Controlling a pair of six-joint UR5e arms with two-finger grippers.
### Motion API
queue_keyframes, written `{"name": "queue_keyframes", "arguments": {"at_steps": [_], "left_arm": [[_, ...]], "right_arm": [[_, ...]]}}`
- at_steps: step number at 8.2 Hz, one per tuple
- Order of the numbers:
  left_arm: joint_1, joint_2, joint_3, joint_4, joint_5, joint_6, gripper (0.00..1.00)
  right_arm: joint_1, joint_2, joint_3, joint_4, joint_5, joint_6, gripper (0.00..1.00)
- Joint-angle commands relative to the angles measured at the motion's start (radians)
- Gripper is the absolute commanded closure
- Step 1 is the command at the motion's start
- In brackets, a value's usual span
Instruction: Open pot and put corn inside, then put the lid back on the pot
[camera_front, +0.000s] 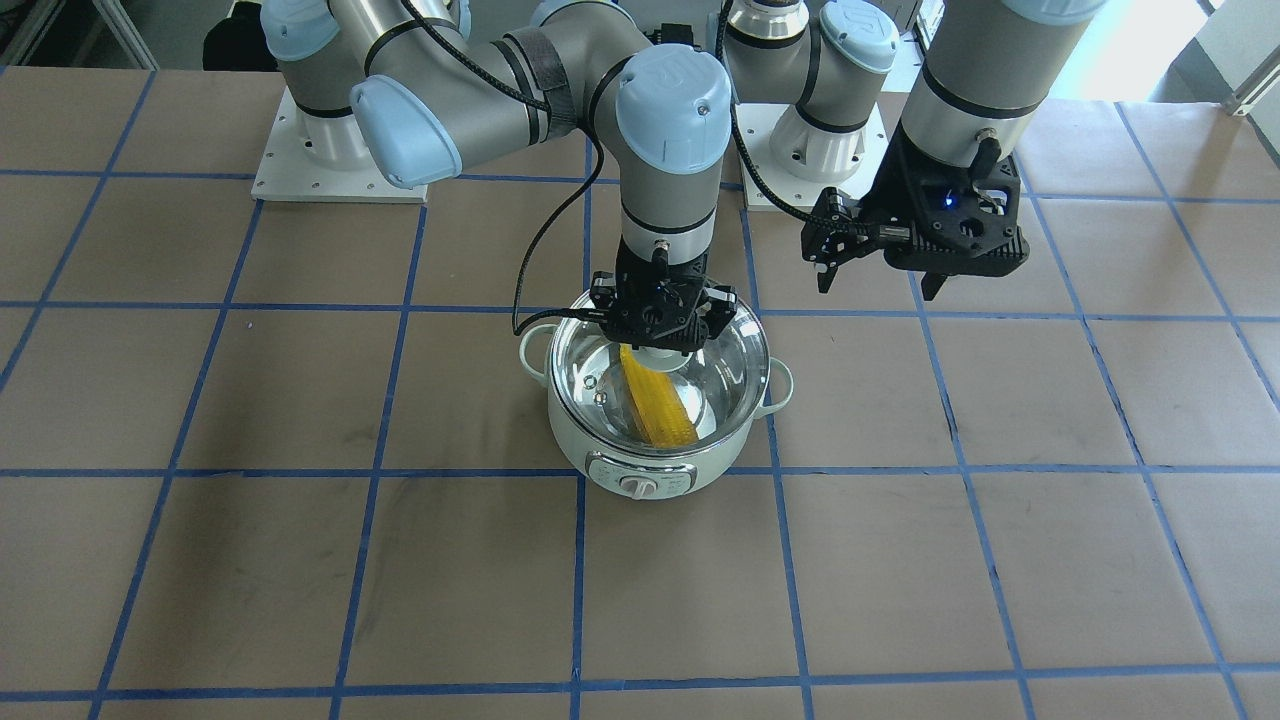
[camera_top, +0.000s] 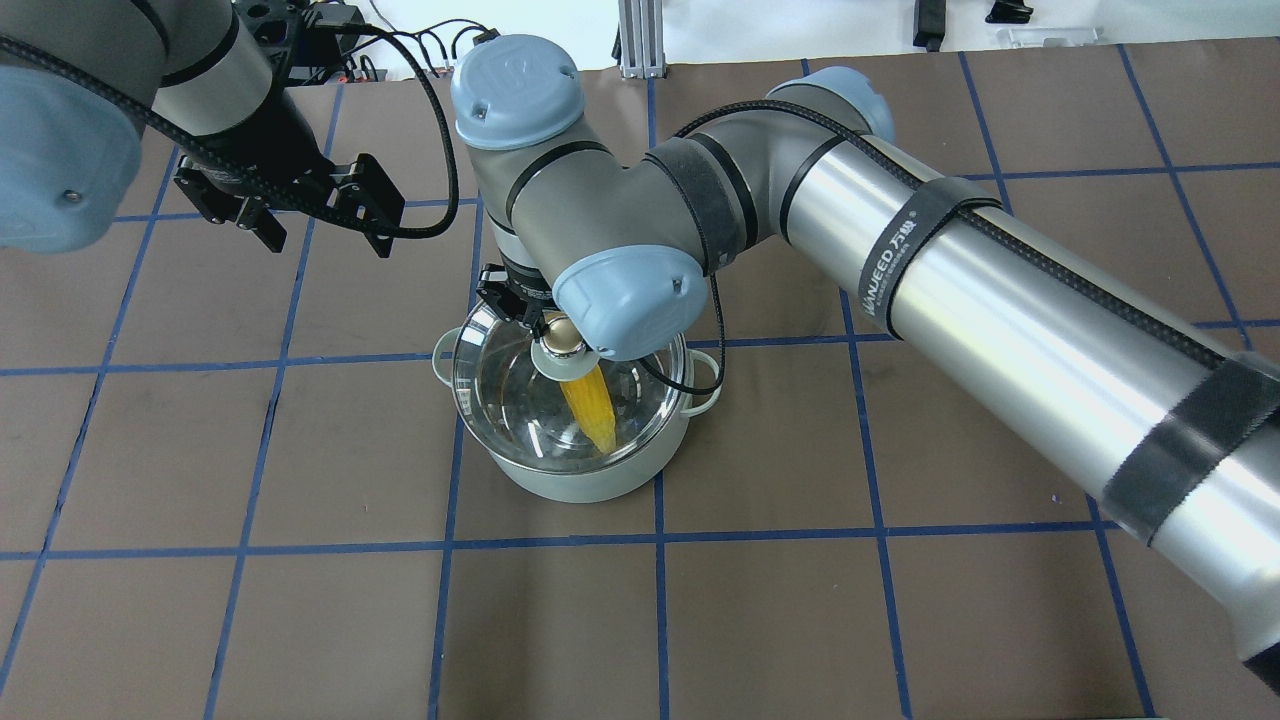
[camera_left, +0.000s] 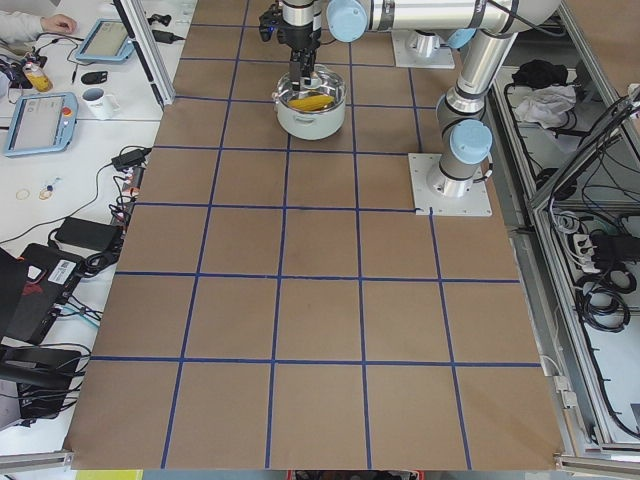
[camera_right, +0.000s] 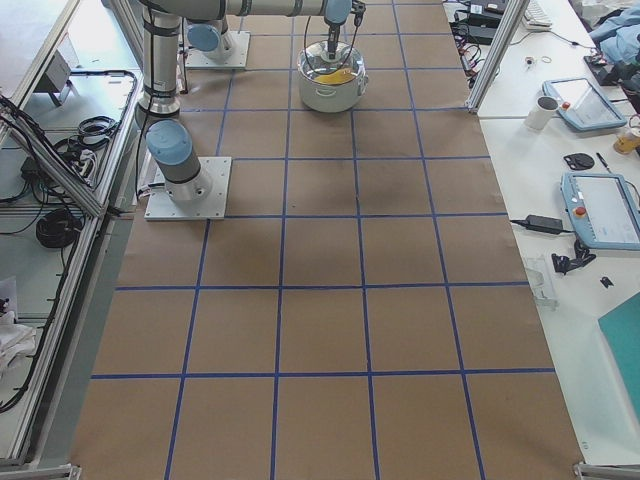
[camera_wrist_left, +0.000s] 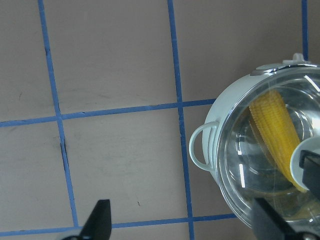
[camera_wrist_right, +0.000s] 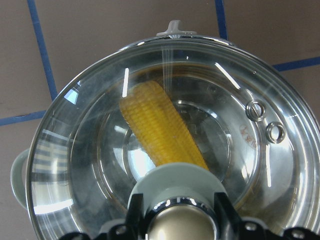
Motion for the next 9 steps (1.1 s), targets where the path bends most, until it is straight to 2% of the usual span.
{"name": "queue_keyframes", "arguments": {"at_steps": [1, 8, 9], "left_arm": [[0.0, -0.001, 0.0, 0.0, 0.0, -0.001, 0.0], [-0.002, -0.008, -0.002, 0.002, -0.002, 0.0, 0.0], [0.0, -0.01, -0.002, 0.002, -0.002, 0.002, 0.0]], "right_arm": [[0.0, 0.0, 0.0, -0.001, 0.0, 0.001, 0.82], [0.0, 0.002, 0.002, -0.002, -0.006, 0.004, 0.81], [0.0, 0.003, 0.003, -0.002, -0.002, 0.004, 0.76]]}}
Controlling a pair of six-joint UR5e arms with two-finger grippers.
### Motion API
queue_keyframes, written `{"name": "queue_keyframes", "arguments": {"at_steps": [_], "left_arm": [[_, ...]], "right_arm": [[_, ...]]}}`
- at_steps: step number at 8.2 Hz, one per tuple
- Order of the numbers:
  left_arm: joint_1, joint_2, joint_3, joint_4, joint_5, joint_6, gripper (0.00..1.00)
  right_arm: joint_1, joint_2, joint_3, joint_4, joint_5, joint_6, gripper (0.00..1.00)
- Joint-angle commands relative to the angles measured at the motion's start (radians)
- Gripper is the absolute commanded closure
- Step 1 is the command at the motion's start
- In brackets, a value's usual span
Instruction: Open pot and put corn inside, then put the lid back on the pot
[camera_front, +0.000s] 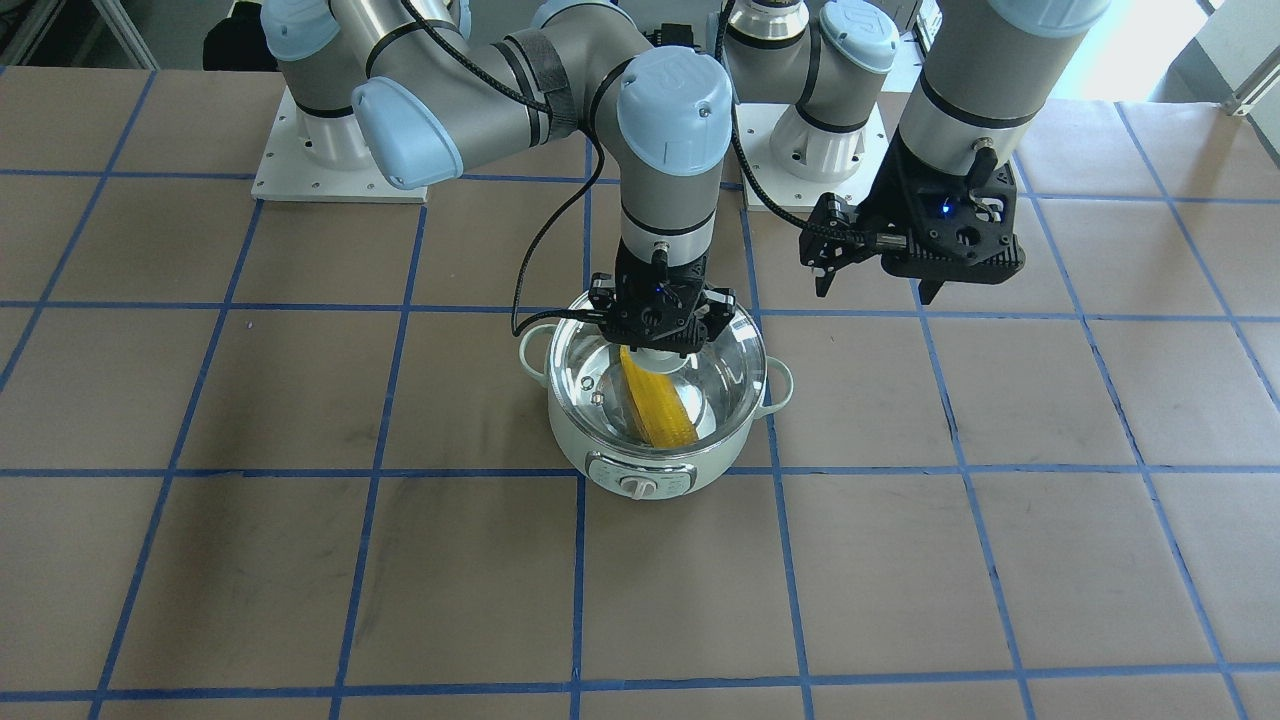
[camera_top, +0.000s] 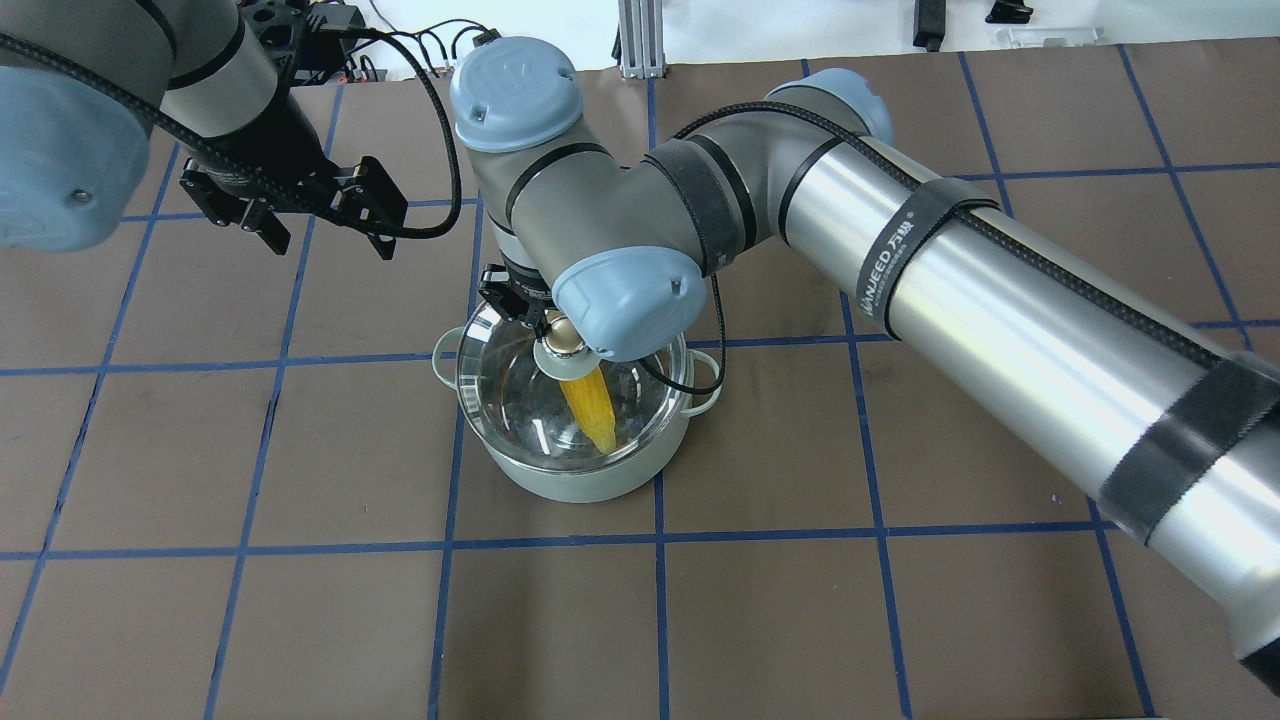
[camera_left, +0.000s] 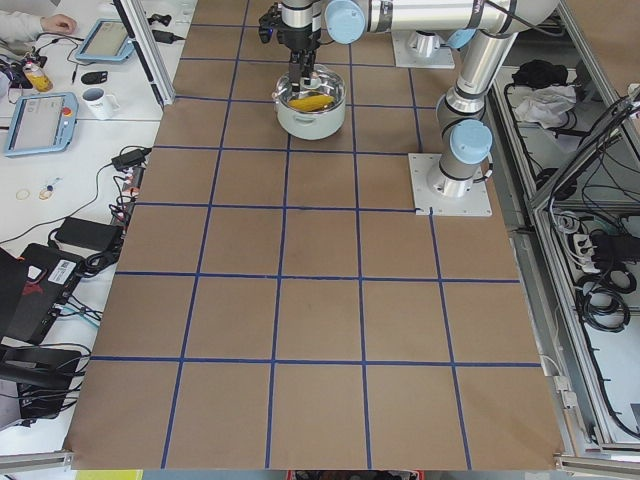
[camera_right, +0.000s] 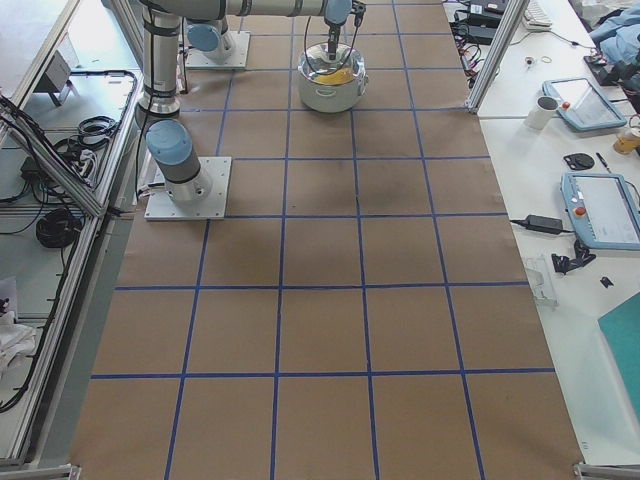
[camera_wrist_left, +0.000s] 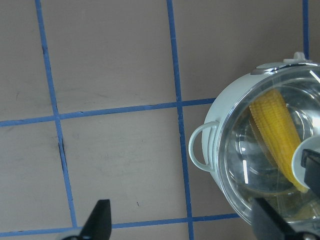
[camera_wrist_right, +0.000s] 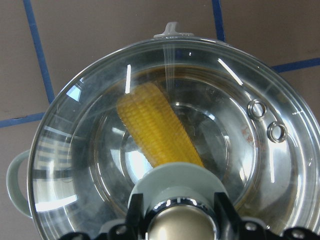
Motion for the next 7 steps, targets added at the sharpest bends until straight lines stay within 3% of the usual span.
{"name": "queue_keyframes", "arguments": {"at_steps": [1, 2, 4, 7], "left_arm": [[0.0, -0.003, -0.002, 0.0, 0.0, 0.0, 0.0], [0.0, -0.003, -0.002, 0.0, 0.0, 0.0, 0.0], [0.0, -0.003, 0.0, 0.0, 0.0, -0.003, 0.0], [-0.001, -0.003, 0.0, 0.0, 0.0, -0.008, 0.0]], "right_arm": [[0.0, 0.002, 0.01, 0.0, 0.008, 0.013, 0.55], [0.0, 0.002, 0.011, 0.0, 0.008, 0.016, 0.47], [0.0, -0.001, 0.012, -0.002, 0.008, 0.012, 0.03], [-0.02, -0.042, 0.007, 0.0, 0.01, -0.005, 0.0]]}}
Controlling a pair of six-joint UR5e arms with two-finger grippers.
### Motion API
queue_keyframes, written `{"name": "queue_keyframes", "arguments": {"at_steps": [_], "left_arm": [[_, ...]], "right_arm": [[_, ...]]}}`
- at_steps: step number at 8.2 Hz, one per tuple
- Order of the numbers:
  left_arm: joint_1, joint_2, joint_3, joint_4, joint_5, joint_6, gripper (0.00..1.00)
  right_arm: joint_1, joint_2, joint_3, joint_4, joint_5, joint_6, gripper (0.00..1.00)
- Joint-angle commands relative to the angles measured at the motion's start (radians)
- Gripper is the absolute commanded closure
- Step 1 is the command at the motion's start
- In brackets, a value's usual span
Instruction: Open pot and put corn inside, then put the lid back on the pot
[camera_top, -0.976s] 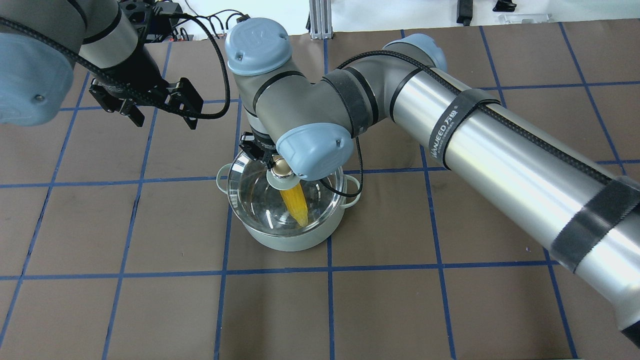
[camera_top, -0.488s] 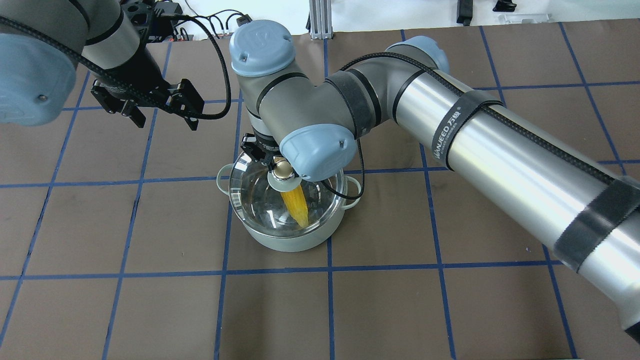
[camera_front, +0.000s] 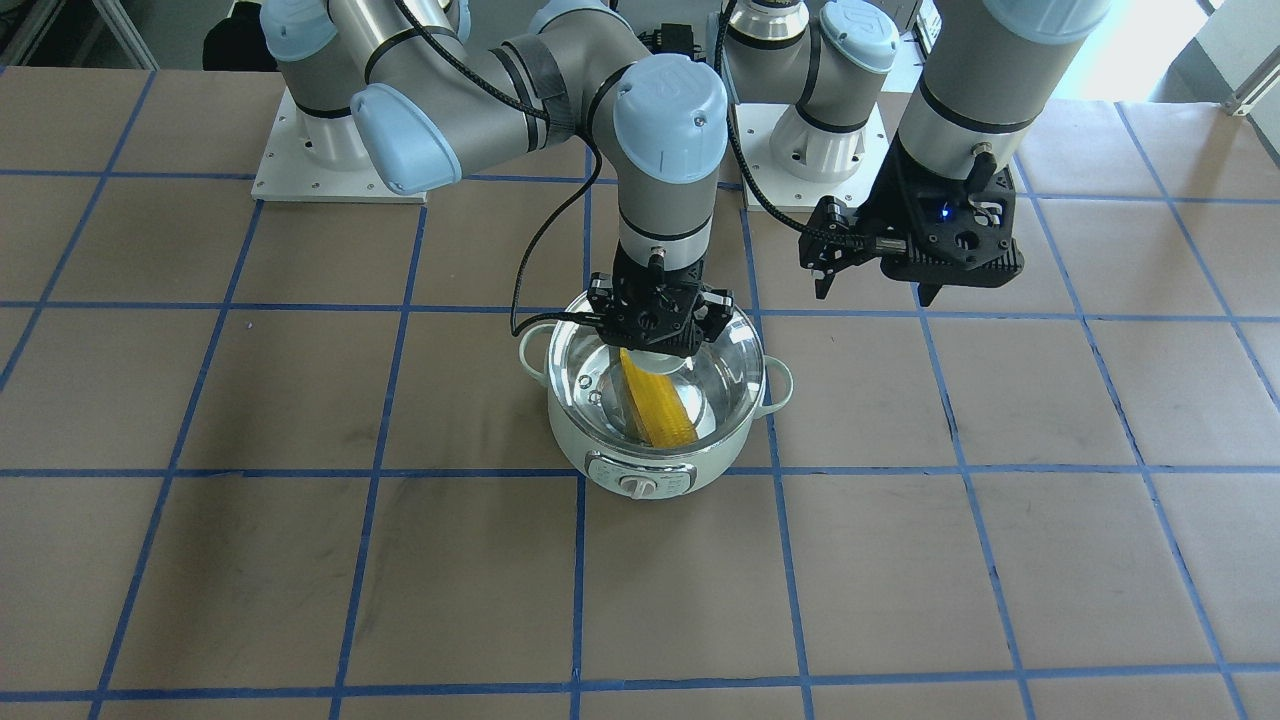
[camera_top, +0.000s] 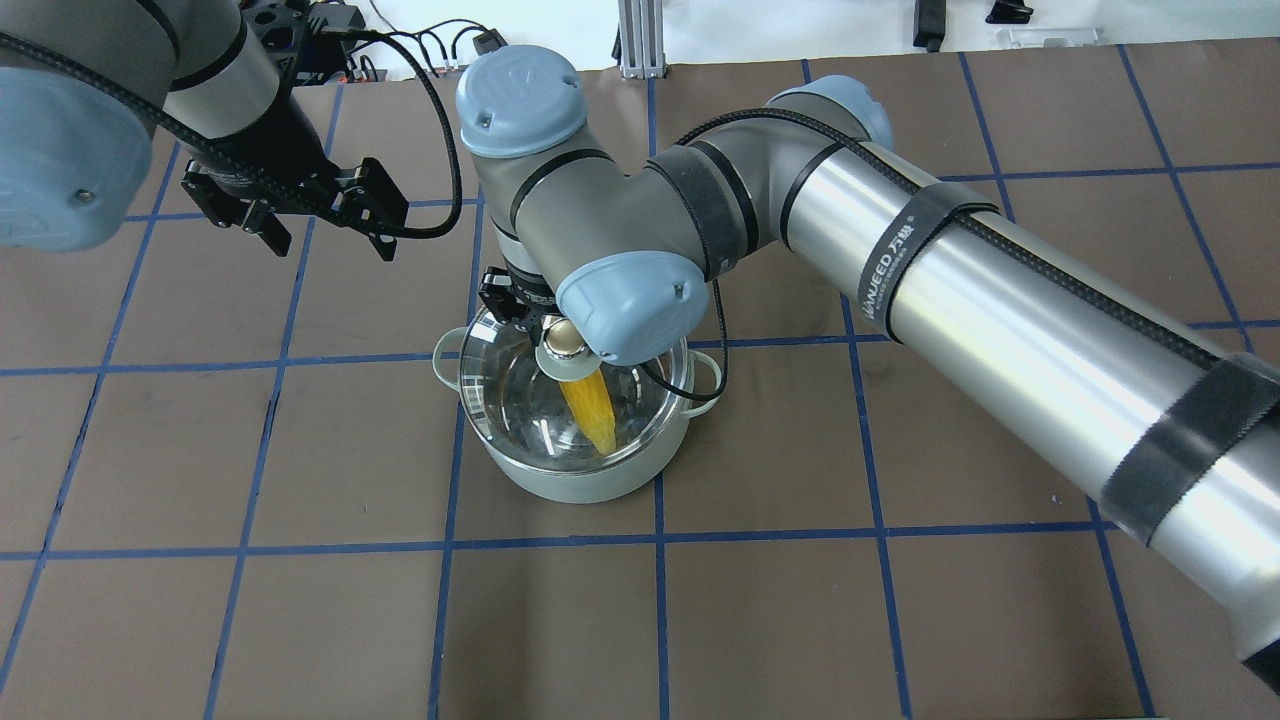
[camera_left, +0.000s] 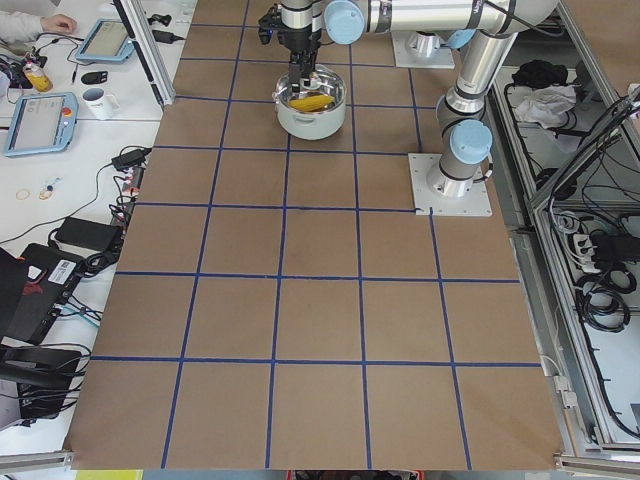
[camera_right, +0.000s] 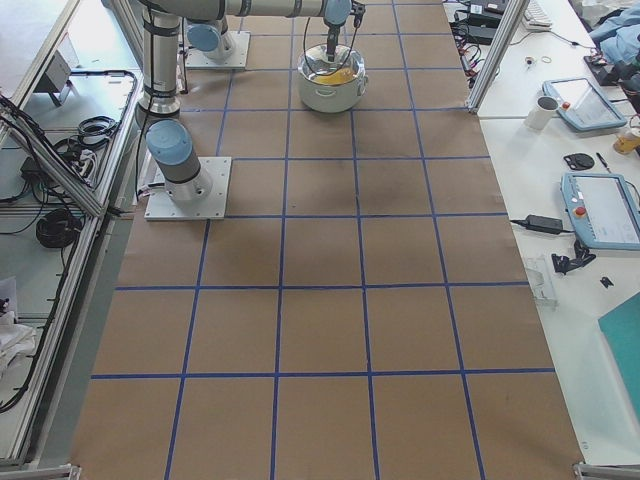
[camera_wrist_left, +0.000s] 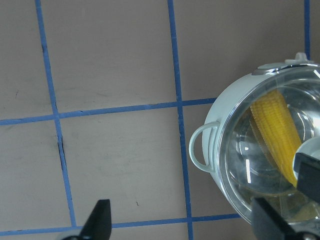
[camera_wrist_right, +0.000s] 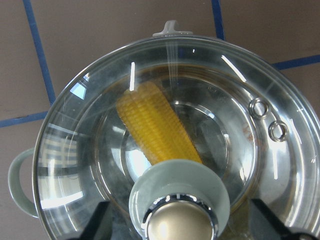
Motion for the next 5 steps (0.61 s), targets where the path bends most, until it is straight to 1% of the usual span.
{"name": "queue_keyframes", "arguments": {"at_steps": [1, 2, 4, 5], "left_arm": [[0.0, 0.0, 0.0, 0.0, 0.0, -0.005, 0.0], [0.0, 0.0, 0.0, 0.0, 0.0, -0.008, 0.0], [-0.001, 0.0, 0.0, 0.0, 0.0, -0.01, 0.0], [-0.001, 0.0, 0.0, 0.0, 0.0, -0.012, 0.0]], "right_arm": [[-0.027, -0.062, -0.004, 0.01, -0.002, -0.031, 0.0], [-0.054, -0.107, -0.001, 0.042, -0.014, -0.098, 0.0], [-0.163, -0.223, 0.003, 0.192, -0.018, -0.265, 0.0], [-0.224, -0.29, 0.003, 0.248, -0.018, -0.331, 0.0]]}}
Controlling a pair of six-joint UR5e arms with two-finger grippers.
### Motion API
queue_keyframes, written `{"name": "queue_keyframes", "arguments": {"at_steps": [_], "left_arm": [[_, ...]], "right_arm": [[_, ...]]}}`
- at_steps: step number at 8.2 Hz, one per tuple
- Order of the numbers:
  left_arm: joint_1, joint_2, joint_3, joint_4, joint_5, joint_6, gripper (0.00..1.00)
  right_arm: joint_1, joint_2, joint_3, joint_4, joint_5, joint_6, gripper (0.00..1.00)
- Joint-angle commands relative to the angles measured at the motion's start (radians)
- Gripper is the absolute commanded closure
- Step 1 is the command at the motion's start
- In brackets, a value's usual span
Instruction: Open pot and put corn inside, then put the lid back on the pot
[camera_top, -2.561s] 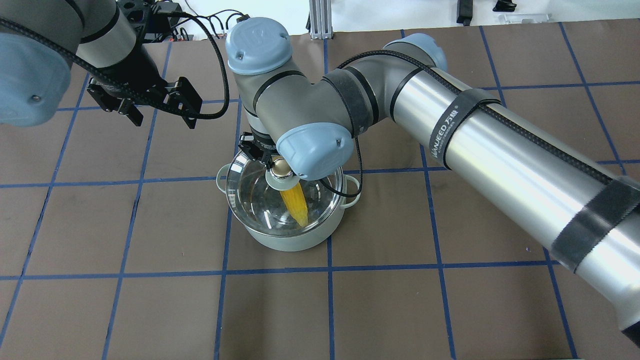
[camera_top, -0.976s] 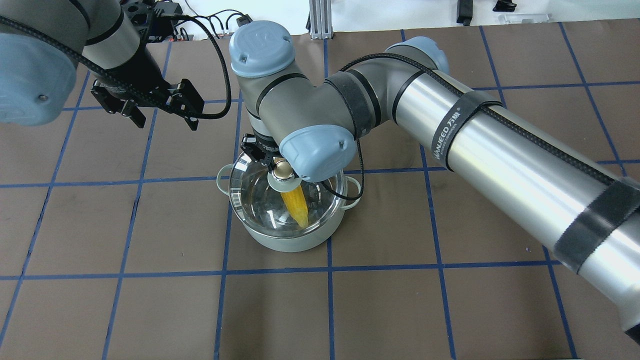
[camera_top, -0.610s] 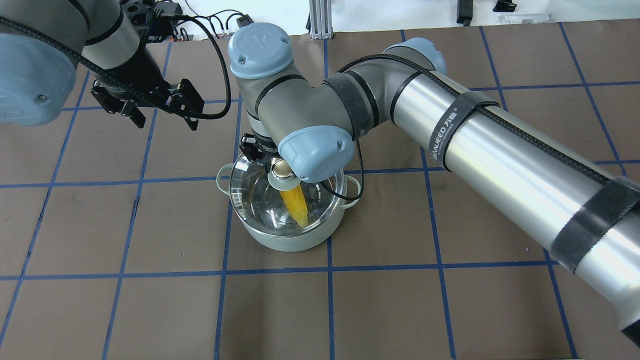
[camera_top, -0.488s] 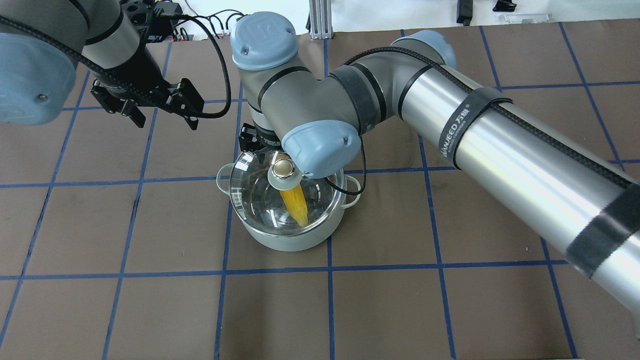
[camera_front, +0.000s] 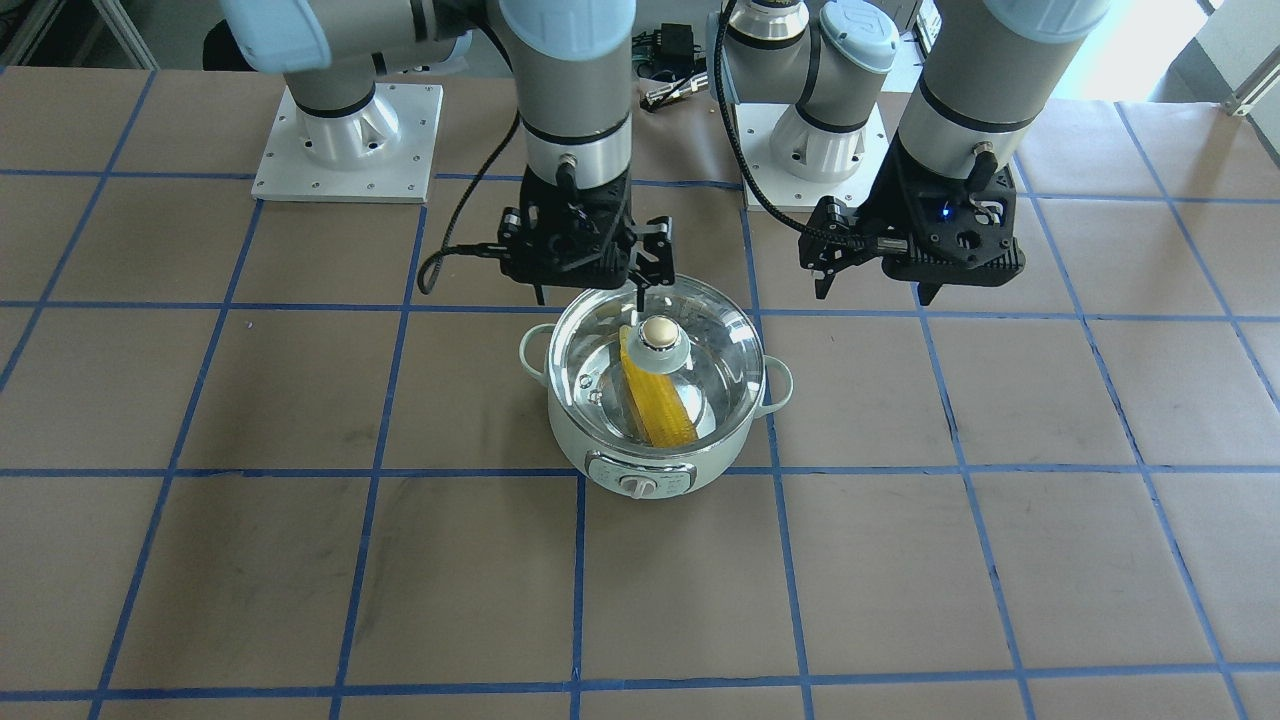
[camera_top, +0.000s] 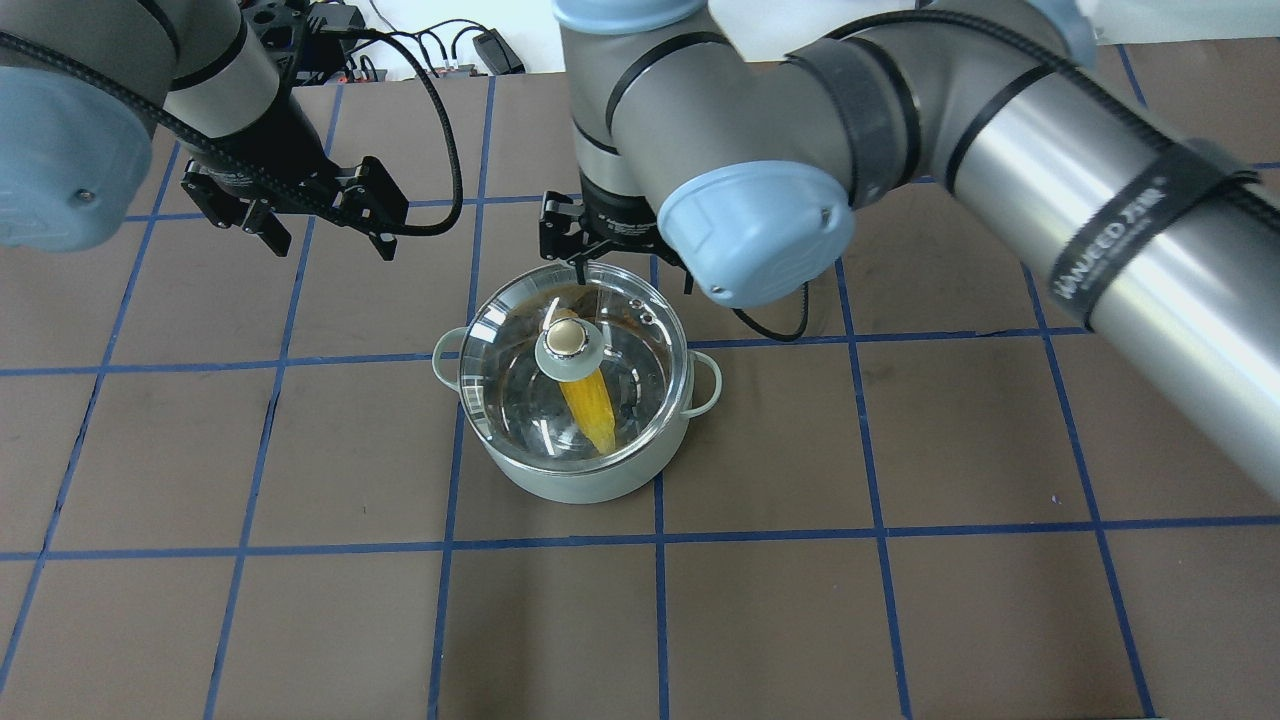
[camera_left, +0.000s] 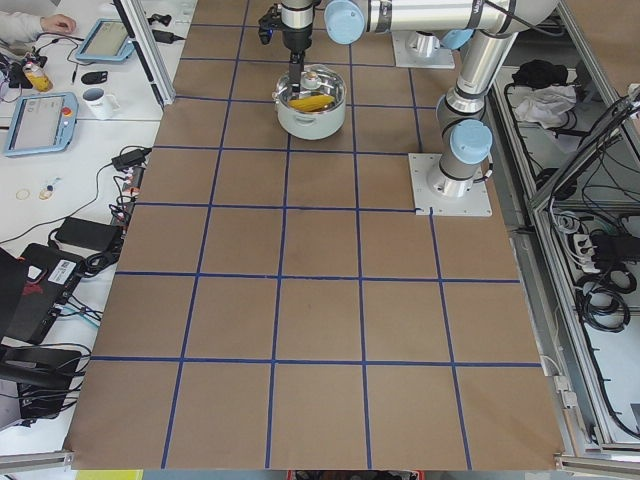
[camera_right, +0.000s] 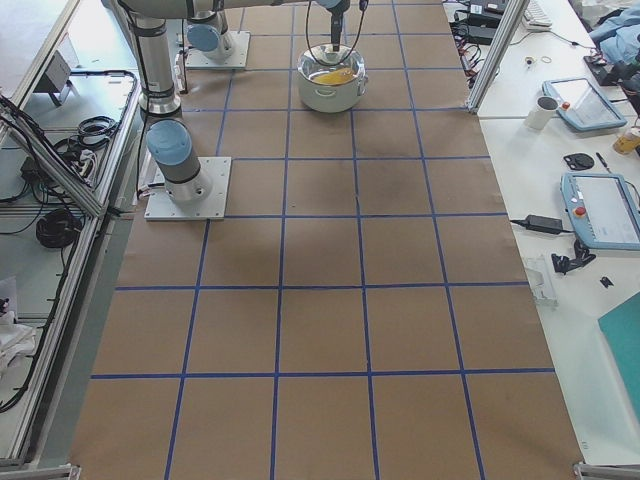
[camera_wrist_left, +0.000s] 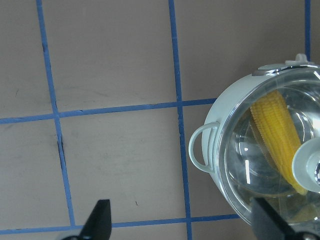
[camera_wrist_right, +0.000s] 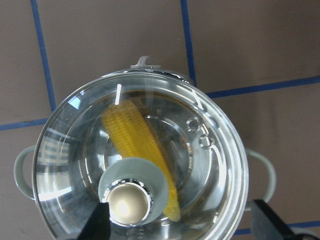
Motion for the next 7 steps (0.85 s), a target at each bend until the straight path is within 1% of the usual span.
{"name": "queue_keyframes", "arguments": {"at_steps": [1, 2, 3, 4, 7], "left_arm": [[0.001, 0.0, 0.0, 0.0, 0.0, -0.002, 0.0], [0.001, 0.0, 0.0, 0.0, 0.0, -0.004, 0.0], [-0.001, 0.0, 0.0, 0.0, 0.0, -0.004, 0.0], [-0.001, 0.0, 0.0, 0.0, 0.0, -0.005, 0.0], [-0.002, 0.003, 0.0, -0.002, 0.0, -0.004, 0.0]], "right_arm": [[-0.171, -0.166, 0.001, 0.161, -0.005, -0.226, 0.0], [-0.259, -0.204, 0.001, 0.169, 0.0, -0.295, 0.0], [-0.333, -0.232, 0.001, 0.181, 0.007, -0.305, 0.0], [-0.364, -0.242, 0.001, 0.187, 0.001, -0.341, 0.0], [-0.374, -0.24, 0.004, 0.192, -0.002, -0.46, 0.0]]}}
